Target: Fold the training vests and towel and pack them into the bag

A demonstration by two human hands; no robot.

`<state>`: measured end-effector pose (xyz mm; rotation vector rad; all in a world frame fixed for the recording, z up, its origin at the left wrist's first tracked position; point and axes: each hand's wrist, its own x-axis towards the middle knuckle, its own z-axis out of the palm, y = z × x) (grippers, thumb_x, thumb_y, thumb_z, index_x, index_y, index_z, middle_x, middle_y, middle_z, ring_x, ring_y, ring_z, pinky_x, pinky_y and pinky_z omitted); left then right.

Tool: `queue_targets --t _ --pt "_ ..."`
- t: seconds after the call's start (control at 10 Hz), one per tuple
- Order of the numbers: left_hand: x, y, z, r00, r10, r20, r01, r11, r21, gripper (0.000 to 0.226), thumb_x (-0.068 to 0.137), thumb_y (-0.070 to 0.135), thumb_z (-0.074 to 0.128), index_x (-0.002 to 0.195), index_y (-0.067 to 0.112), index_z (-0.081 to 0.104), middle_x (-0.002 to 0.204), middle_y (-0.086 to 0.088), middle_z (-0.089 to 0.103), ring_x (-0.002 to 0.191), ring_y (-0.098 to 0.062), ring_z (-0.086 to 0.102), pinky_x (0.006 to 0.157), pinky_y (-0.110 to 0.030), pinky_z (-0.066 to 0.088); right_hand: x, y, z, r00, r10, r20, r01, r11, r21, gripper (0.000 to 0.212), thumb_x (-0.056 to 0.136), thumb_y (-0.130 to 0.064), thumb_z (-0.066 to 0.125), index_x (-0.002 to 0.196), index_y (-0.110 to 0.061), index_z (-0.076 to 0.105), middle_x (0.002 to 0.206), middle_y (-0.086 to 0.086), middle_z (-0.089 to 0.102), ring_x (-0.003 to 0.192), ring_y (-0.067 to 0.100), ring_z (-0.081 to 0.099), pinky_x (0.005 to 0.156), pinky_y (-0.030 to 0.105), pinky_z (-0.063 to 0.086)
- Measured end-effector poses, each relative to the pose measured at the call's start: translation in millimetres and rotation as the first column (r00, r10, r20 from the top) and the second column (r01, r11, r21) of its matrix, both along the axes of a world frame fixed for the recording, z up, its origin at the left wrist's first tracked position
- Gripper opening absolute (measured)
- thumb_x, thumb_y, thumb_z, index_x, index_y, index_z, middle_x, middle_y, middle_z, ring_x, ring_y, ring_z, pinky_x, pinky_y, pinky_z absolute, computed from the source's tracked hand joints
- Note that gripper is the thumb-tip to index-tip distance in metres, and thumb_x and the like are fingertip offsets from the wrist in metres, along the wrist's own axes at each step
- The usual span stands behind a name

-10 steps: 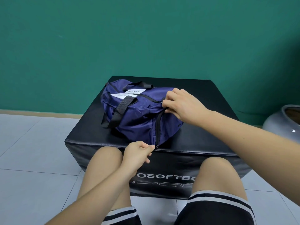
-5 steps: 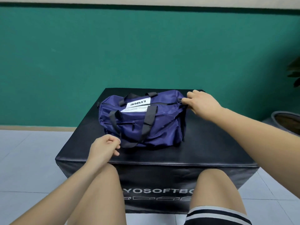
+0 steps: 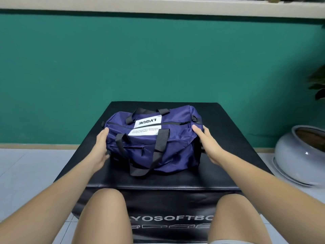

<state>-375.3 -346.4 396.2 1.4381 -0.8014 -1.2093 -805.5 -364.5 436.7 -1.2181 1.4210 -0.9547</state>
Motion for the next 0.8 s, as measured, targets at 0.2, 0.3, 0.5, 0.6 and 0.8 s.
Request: queue_targets --t 0.2,0.3,0.5,0.6,0.8 --pt "-36.8 0.1 8.6 0.999 0.009 -0.050 -0.013 0.998 -0.065 0.048 0.096 0.077 0.051 0.136 0.049 0.052 0.131 0.013 0.073 0.122 -0.021 0.068 0.098 -0.046 0.054 -0.2 -11.9 6.8 0.994 -0.109 -0.030 0.109 0.994 0.006 0.073 0.079 -0.076 0.057 0.147 -0.051 0.043 0.140 -0.013 0.062 0.127 0.022 0.058 0.114 0.053 0.045" --pt "-45.5 1.3 6.3 0.992 -0.108 -0.066 0.103 0.992 -0.069 0.062 0.087 0.086 0.058 0.140 0.056 0.048 0.141 0.018 0.067 0.133 -0.023 0.063 0.114 -0.059 0.043 -20.4 -21.8 16.1 0.980 -0.178 -0.087 0.176 0.984 -0.028 0.077 0.078 -0.072 0.052 0.149 -0.043 0.045 0.140 -0.004 0.061 0.124 0.026 0.059 0.111 0.053 0.048" --pt "-58.7 6.5 8.4 0.979 -0.201 0.018 0.202 0.978 -0.049 0.075 0.077 0.093 0.061 0.143 0.061 0.042 0.145 0.024 0.060 0.133 -0.018 0.060 0.116 -0.063 0.040 -45.5 -19.1 29.1 0.951 -0.223 -0.213 0.217 0.975 -0.052 0.056 0.100 -0.058 0.046 0.145 -0.025 0.052 0.139 0.003 0.059 0.121 0.027 0.056 0.104 0.044 0.046" --pt "-49.8 9.4 21.9 0.969 -0.144 0.201 0.152 0.988 -0.026 0.081 0.085 0.084 0.059 0.152 0.046 0.038 0.147 0.016 0.059 0.130 -0.015 0.059 0.114 -0.054 0.043 -46.8 -14.8 42.7 0.924 -0.170 -0.343 0.139 0.984 -0.114 0.054 0.105 -0.054 0.044 0.148 -0.023 0.050 0.146 0.005 0.059 0.121 0.025 0.055 0.099 0.040 0.043" --pt "-47.2 10.5 91.3 0.832 -0.079 0.549 0.193 0.969 -0.153 0.067 0.101 0.057 0.063 0.160 0.041 0.036 0.161 0.008 0.047 0.146 -0.016 0.046 0.113 -0.038 0.038 -32.5 -9.8 89.0 0.822 -0.165 -0.545 -0.004 0.956 -0.295 0.069 0.108 -0.050 0.047 0.164 -0.013 0.032 0.160 0.013 0.047 0.145 0.032 0.046 0.111 0.038 0.037"
